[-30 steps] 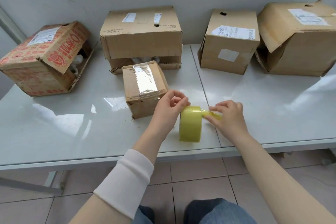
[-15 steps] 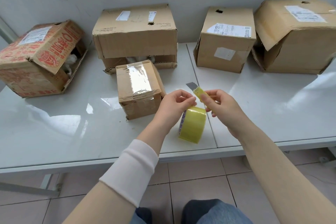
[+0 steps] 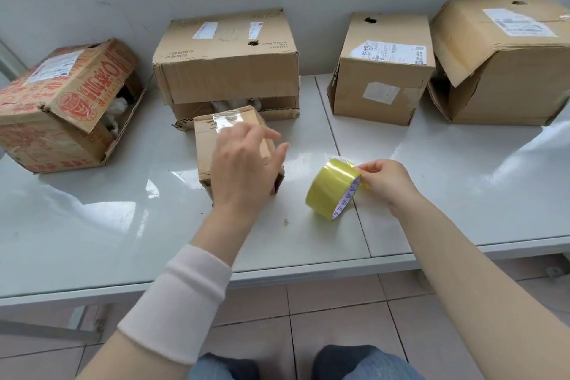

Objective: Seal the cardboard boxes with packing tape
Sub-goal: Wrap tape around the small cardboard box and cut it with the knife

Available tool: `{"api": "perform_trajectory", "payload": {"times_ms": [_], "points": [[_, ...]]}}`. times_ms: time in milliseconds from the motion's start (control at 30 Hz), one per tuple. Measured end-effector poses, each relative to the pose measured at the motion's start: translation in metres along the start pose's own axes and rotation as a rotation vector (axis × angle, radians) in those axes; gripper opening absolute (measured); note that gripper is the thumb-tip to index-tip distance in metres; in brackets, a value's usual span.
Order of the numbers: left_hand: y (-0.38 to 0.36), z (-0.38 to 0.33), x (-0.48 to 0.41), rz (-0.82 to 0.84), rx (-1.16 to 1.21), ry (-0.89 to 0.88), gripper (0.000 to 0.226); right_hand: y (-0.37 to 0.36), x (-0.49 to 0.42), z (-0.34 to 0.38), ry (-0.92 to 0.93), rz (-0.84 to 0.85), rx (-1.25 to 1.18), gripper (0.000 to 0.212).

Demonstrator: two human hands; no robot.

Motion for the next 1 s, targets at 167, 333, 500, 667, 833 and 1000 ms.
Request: {"api": "perform_trajectory", "payload": {"times_ms": [167, 333, 500, 667, 833, 1000], "points": [[-0.016, 0.029, -0.005, 0.423, -0.339, 0.204, 0.076, 0.002, -0.009, 0.005, -0.032, 0.115, 0.139, 0.014], [-0.014, 0.032, -0.007, 0.370, -0.310, 0.220, 0.070, 0.009, -0.003, 0.024, 0.078, -0.006, 0.361, 0.032], [0.010, 0.042, -0.003, 0.141, 0.065, 0.442, 0.058, 0.001, 0.035, 0.069, 0.373, -0.182, 0.165, 0.029], [0.035, 0.037, 0.033, 0.056, 0.898, 1.038, 0.049, -0.043, 0.095, 0.096, 0.272, 0.202, -0.242, 0.046], [0.044, 0.047, 0.068, 0.144, 0.982, 1.069, 0.056, -0.084, 0.126, 0.080, 0.183, 0.374, -0.366, 0.050], [0.048, 0.054, 0.057, 0.290, 0.832, 1.025, 0.069, -0.081, 0.120, 0.069, 0.086, 0.376, -0.448, 0.043]]}}
Point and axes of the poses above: each hand's wrist, its own x-axis away from the middle knuckle, its own y-axis out of the back of the hand, z = x × y, the point moved 3 cm from there along -x, towards the middle knuckle, and after that the axes turned 11 degrees about -z, right-handed, at the moved point
